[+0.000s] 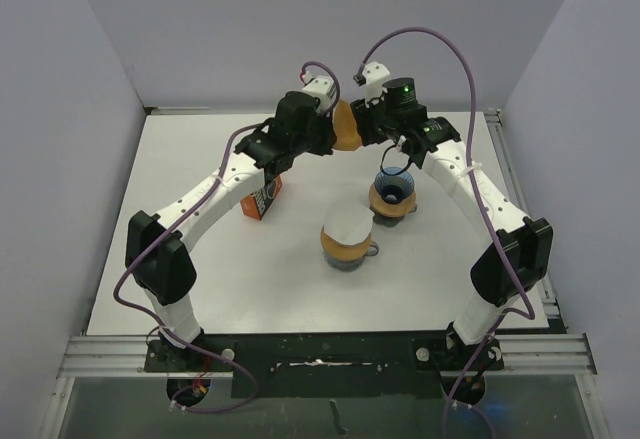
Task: Place the coffee filter in the dripper
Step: Place the coffee filter in the coffee dripper.
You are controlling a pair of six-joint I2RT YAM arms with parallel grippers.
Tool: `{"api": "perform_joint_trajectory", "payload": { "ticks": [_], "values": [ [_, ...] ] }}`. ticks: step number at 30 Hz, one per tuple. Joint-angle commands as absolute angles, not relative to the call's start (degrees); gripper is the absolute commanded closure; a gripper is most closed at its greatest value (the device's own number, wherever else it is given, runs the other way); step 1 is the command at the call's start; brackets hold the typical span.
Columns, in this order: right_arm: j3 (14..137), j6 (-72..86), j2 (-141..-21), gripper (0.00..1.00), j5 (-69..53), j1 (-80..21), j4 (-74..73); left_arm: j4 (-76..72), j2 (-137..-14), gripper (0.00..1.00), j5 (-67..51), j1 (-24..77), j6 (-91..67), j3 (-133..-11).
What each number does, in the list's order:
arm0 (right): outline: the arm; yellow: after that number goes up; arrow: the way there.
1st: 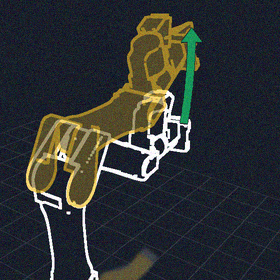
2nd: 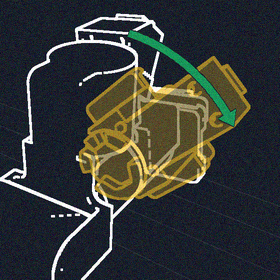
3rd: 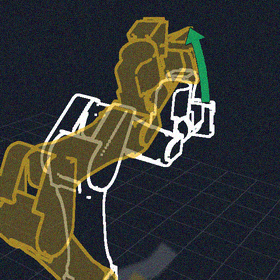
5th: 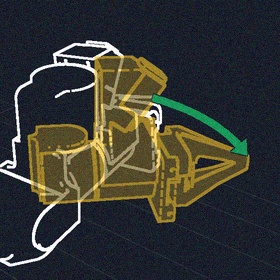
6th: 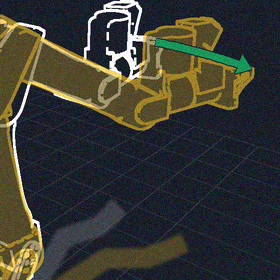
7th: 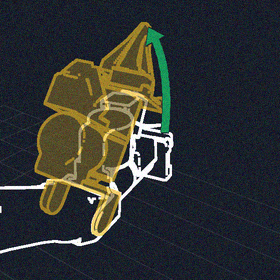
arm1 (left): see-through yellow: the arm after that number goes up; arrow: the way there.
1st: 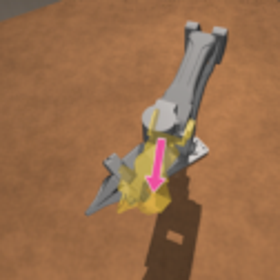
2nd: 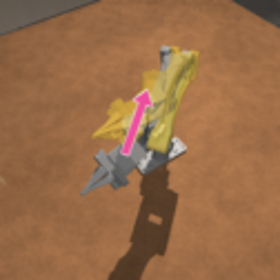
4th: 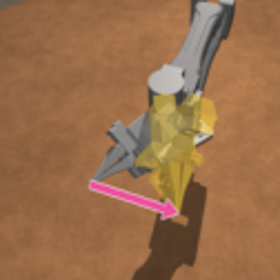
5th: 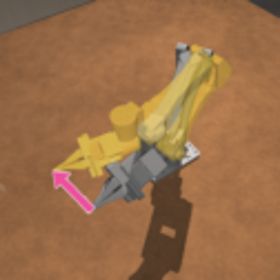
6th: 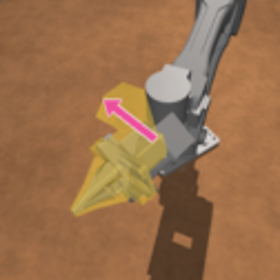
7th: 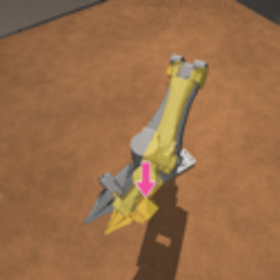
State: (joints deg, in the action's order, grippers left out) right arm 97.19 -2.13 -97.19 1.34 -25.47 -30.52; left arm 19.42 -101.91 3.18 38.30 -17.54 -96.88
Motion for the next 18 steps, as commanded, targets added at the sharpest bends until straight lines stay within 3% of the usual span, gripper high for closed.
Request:
{"api": "perform_joint_trajectory", "payload": {
  "ticks": [1, 7, 18],
  "values": [
    [98.63, -2.46, -94.94, 0.58, 1.21, -25.06, -28.06, 15.29, -98.35, 1.0, 4.48, 37.73, -16.61, -97.25],
    [98.24, -1.55, -94.74, 0.63, -3.28, -25.0, -28.07, 15.29, -98.77, 1.0, 3.04, 37.76, -17.41, -97.4],
    [98.73, -1.64, -94.93, 0.9, -6.44, -23.82, -28.86, 14.06, -99.06, 1.0, -4.51, 36.23, -22.21, -96.07]
  ]
}}
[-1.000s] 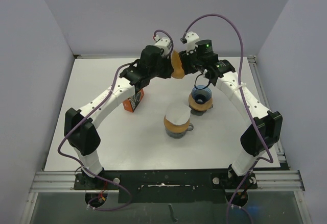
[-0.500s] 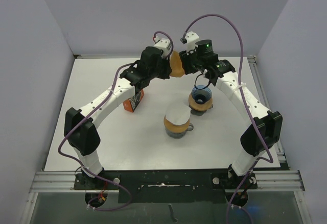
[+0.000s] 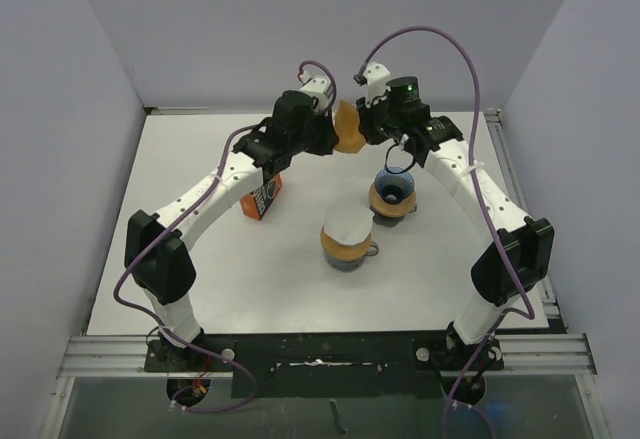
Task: Place the coffee filter in the dripper
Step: Place the coffee filter in the coffee dripper.
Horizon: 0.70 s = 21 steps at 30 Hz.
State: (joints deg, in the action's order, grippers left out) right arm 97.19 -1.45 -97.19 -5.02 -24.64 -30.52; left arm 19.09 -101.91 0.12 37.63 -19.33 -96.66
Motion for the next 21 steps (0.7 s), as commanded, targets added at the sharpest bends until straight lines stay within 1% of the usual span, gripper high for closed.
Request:
{"api": "perform_joint_trajectory", "payload": {
  "ticks": [1, 3, 4, 7, 9, 13, 15, 17, 21],
  "values": [
    [98.58, -1.83, -94.86, 0.93, -6.73, -23.57, -28.91, 13.42, -99.05, 1.0, -6.44, 35.47, -23.1, -95.55],
    [98.08, -2.44, -94.31, 0.98, -7.43, -22.98, -29.0, 11.61, -98.98, 1.0, -10.78, 34.12, -24.99, -94.49],
    [97.78, -2.83, -94.06, 1.0, -8.07, -22.72, -29.07, 10.22, -98.92, 0.97, -13.62, 33.36, -25.94, -93.77],
    [96.34, -4.85, -92.81, 1.0, -10.07, -21.98, -29.49, 4.76, -99.08, 0.83, -22.71, 31.01, -28.33, -91.49],
    [95.08, -6.59, -91.82, 1.0, -11.07, -21.42, -30.33, 2.51, -99.31, 0.76, -28.52, 29.78, -29.43, -90.9],
    [94.32, -10.29, -90.22, 1.0, -12.96, -20.1, -34.18, -0.11, -98.45, 0.62, -34.08, 28.68, -29.07, -90.12],
    [93.95, -11.94, -89.17, 1.0, -13.49, -19.19, -36.35, -0.59, -97.75, 0.49, -37.59, 28.49, -27.55, -89.7],
    [92.99, -13.18, -87.76, 1.0, -14.23, -18.14, -37.89, -0.77, -97.11, 0.35, -41.73, 28.48, -25.82, -89.25],
    [91.03, -17.57, -84.34, 1.0, -16.19, -16.67, -41.4, 0.83, -96.22, 0.33, -49.14, 28.48, -21.81, -89.48]
  ]
}}
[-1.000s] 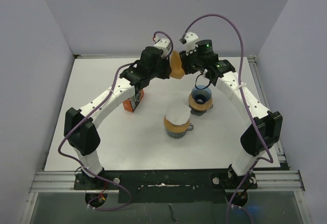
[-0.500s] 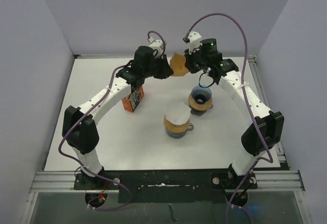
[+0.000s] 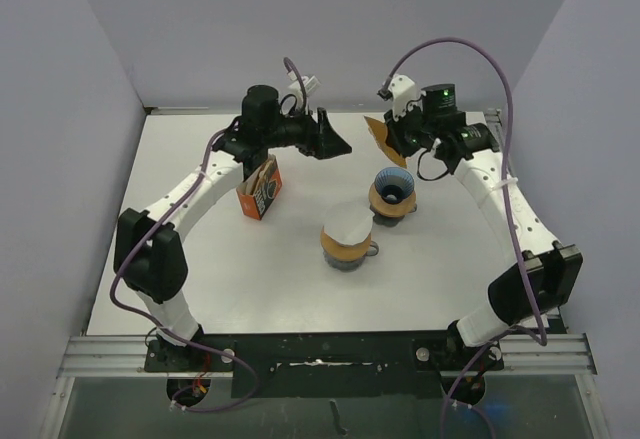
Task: Place the coffee filter in the dripper
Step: Place the coffee filter in the coffee dripper.
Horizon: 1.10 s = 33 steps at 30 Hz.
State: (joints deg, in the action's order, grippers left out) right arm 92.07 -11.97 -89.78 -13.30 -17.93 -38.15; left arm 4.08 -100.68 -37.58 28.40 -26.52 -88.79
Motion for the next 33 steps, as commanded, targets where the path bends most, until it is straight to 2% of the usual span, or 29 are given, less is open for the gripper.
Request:
{"api": "perform_joint_trajectory", "payload": {
  "ticks": [1, 6, 15, 26, 30, 33],
  "values": [
    [90.71, -19.3, -83.7, 1.0, -16.54, -16.42, -42.79, 1.92, -95.97, 0.33, -50.33, 28.48, -19.96, -89.82],
    [89.31, -28.31, -81.56, 1.0, -17.39, -15.69, -49.99, 8.82, -94.78, 0.32, -49.93, 28.52, -10.57, -91.47],
    [92.4, -39.74, -85.76, 1.0, -18.46, -15.48, -63.19, 11.7, -96.49, 0.35, -42.29, 29.17, -7.83, -92.81],
    [96.71, -48.93, -93.83, 1.0, -18.87, -15.48, -64.86, 8.78, -97.83, 0.37, -41.62, 29.91, -9.94, -90.45],
    [97.06, -50.32, -96.41, 0.97, -18.75, -15.39, -63.86, 5.4, -98.17, 0.38, -39.96, 30.06, -14.45, -88.24],
    [97.21, -50.68, -97.35, 0.9, -20.33, -15.44, -63.95, 3.96, -98.75, 0.38, -38.66, 30.06, -17.04, -87.19]
  ]
}}
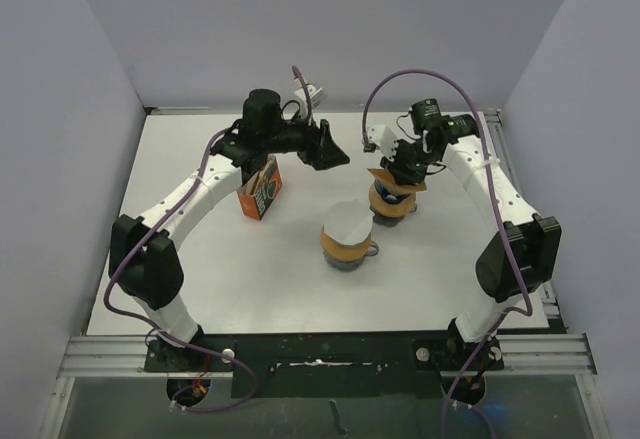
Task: Place the coffee filter in the dripper
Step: Place the coffee filter in the coffee dripper.
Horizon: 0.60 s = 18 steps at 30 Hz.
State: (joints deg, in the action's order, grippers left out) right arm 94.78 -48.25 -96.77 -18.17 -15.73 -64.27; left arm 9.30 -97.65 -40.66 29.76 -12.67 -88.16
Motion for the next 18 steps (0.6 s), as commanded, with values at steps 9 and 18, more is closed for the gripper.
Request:
{"api": "perform_joint_trajectory", "payload": {
  "ticks": [9, 18],
  "values": [
    [97.02, -46.24, -95.43, 0.56, -22.16, -13.59, -61.1, 5.59, -101.34, 0.38, -36.5, 31.18, -16.86, -89.11],
    [95.54, -40.35, -92.55, 0.4, -24.59, -9.26, -60.89, 12.52, -104.93, 0.38, -31.48, 35.86, -6.11, -95.64]
  ]
}}
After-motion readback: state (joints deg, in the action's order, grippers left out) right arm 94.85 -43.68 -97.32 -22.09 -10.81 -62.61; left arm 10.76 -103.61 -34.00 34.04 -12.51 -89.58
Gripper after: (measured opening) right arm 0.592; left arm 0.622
